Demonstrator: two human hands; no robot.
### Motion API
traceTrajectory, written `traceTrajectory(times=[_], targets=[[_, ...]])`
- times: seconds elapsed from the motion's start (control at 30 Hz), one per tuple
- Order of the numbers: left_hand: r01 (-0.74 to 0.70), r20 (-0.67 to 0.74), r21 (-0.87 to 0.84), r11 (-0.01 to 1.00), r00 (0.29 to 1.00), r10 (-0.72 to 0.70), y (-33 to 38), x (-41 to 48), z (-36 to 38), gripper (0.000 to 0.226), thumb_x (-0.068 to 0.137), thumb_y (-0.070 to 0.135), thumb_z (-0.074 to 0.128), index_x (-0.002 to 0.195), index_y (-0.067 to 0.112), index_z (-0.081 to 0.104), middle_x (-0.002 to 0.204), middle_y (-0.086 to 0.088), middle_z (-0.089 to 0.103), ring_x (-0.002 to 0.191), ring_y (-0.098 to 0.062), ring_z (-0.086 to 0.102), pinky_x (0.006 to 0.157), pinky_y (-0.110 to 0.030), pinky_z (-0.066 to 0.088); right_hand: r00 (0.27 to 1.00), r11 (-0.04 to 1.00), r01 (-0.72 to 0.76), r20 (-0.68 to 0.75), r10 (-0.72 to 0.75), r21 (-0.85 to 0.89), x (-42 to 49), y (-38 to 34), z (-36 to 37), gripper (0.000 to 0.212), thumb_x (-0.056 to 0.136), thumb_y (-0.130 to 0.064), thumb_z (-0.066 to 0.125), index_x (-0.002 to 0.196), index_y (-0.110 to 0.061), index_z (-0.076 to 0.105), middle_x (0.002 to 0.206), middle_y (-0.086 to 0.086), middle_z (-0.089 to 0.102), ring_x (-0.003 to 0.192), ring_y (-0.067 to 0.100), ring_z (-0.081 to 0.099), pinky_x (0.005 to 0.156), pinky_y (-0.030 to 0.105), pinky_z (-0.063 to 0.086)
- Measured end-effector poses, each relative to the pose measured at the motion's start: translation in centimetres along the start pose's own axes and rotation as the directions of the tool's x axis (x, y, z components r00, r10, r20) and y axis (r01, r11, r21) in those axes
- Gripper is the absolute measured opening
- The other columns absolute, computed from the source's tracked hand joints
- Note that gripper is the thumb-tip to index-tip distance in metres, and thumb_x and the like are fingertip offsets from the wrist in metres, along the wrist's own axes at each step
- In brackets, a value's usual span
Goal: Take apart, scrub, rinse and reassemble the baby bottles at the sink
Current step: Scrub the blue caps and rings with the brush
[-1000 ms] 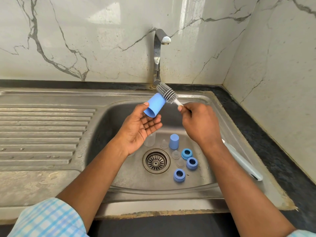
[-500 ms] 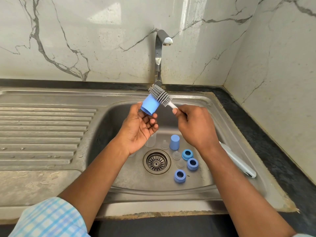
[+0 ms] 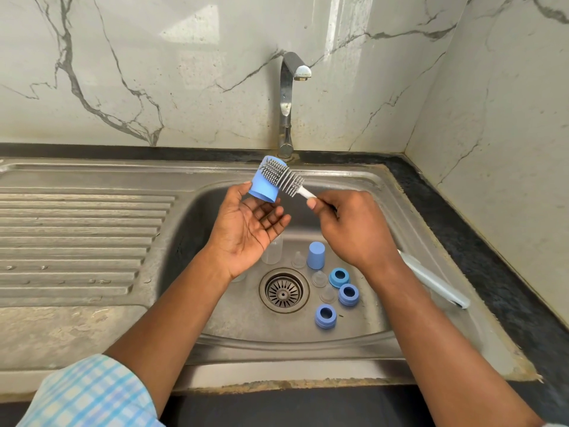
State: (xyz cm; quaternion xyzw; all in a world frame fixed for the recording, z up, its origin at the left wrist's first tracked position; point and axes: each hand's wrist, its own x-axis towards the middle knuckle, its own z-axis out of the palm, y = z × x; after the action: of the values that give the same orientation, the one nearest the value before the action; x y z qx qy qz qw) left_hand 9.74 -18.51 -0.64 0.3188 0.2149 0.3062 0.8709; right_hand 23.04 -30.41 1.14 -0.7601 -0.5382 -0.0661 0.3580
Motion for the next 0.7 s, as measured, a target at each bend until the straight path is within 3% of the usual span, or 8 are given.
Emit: traceTrajectory(times=[0.27, 0.43, 0.57, 0.7], targets=[[0.017, 0.056, 0.028, 0.999, 0.998, -0.019, 0.20, -0.05, -0.14, 0.039, 0.097, 0.025, 0.036, 0.110, 0.001, 0.063, 0.093, -0.016, 0.073, 0.080, -0.021, 0.068, 0.074, -0.033, 0.061, 1.000, 1.000, -0.004, 0.018, 0.004, 0.012, 0.01, 0.24, -0.11, 0.038, 0.098, -0.032, 0.056, 0.063, -0.018, 0.052, 0.049, -0.005, 0.043, 0.048, 0.014, 0.040, 0.050, 0.029, 0.026], [-0.014, 0.090, 0.062, 0.998, 0.996, 0.009, 0.49, -0.23, -0.14, 0.049, 0.084, 0.043, 0.058, 0.115, 0.006, 0.064, 0.091, -0.011, 0.068, 0.081, -0.019, 0.066, 0.075, -0.033, 0.060, 0.997, 0.999, 0.028, 0.077, -0.030, 0.038, -0.16, -0.51, -0.19, 0.045, 0.098, -0.031, 0.057, 0.056, -0.031, 0.041, 0.047, -0.007, 0.041, 0.046, 0.010, 0.039, 0.048, 0.029, 0.025], [-0.053, 0.066, 0.090, 0.995, 0.997, 0.047, 0.38, -0.08, -0.02, 0.039, 0.077, 0.029, 0.065, 0.106, 0.003, 0.062, 0.084, -0.009, 0.066, 0.079, -0.017, 0.067, 0.071, -0.029, 0.060, 0.999, 0.998, -0.039, -0.020, 0.040, 0.058, 0.16, -0.03, -0.42, 0.045, 0.098, -0.032, 0.055, 0.056, -0.028, 0.041, 0.047, -0.005, 0.039, 0.046, 0.015, 0.038, 0.050, 0.029, 0.026], [-0.041, 0.049, 0.139, 0.989, 0.998, 0.035, 0.11, -0.07, 0.17, 0.041, 0.079, 0.033, 0.065, 0.108, 0.004, 0.063, 0.089, -0.011, 0.073, 0.084, -0.018, 0.072, 0.073, -0.029, 0.060, 0.999, 0.996, -0.019, -0.028, 0.021, 0.085, 0.15, 0.11, -0.43, 0.044, 0.097, -0.031, 0.057, 0.056, -0.028, 0.041, 0.046, -0.006, 0.039, 0.046, 0.015, 0.038, 0.049, 0.029, 0.027]])
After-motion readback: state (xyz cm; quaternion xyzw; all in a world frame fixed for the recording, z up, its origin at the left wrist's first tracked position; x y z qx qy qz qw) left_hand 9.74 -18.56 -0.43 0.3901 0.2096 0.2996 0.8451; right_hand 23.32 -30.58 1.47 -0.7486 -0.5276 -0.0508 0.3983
